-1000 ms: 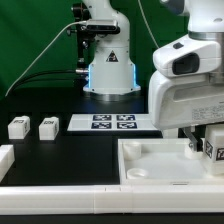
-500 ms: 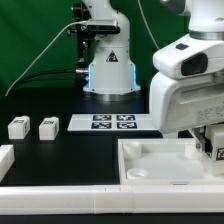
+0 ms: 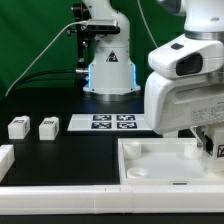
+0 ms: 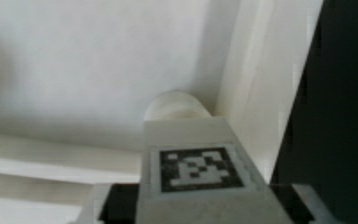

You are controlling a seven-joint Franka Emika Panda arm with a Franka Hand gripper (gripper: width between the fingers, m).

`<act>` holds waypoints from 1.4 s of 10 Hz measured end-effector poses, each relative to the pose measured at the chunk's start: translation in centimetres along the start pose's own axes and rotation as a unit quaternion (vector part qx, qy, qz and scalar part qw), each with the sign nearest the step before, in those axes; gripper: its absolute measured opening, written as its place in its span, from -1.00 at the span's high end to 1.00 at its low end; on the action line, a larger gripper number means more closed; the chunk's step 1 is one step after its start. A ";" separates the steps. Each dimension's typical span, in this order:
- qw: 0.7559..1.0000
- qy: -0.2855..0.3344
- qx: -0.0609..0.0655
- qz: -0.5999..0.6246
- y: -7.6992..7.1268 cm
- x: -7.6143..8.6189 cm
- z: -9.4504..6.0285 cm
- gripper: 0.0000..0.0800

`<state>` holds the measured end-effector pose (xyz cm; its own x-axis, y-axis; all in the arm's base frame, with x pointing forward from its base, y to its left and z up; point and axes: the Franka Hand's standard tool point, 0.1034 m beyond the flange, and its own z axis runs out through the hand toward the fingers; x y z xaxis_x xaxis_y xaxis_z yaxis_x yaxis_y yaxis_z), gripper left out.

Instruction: Assemble one leg

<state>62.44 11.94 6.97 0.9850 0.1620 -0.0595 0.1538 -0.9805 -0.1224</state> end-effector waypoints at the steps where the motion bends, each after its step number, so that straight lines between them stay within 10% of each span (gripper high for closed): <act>1: 1.000 0.000 0.000 -0.001 0.0 0.0 0.0 0.27; 5: 0.974 0.000 0.003 0.225 0.0 0.0 0.0 0.27; 13: 0.731 -0.004 0.011 0.683 -1.1 0.0 0.2 0.27; 14: 0.726 -0.005 0.012 0.688 -1.3 -0.1 0.2 0.04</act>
Offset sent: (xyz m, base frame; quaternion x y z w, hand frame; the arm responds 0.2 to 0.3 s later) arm 0.0000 0.0000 0.0000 0.0000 0.0000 0.2955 0.9553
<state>62.18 13.19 6.94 0.2041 -0.9678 -0.1477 -0.9763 -0.2124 0.0428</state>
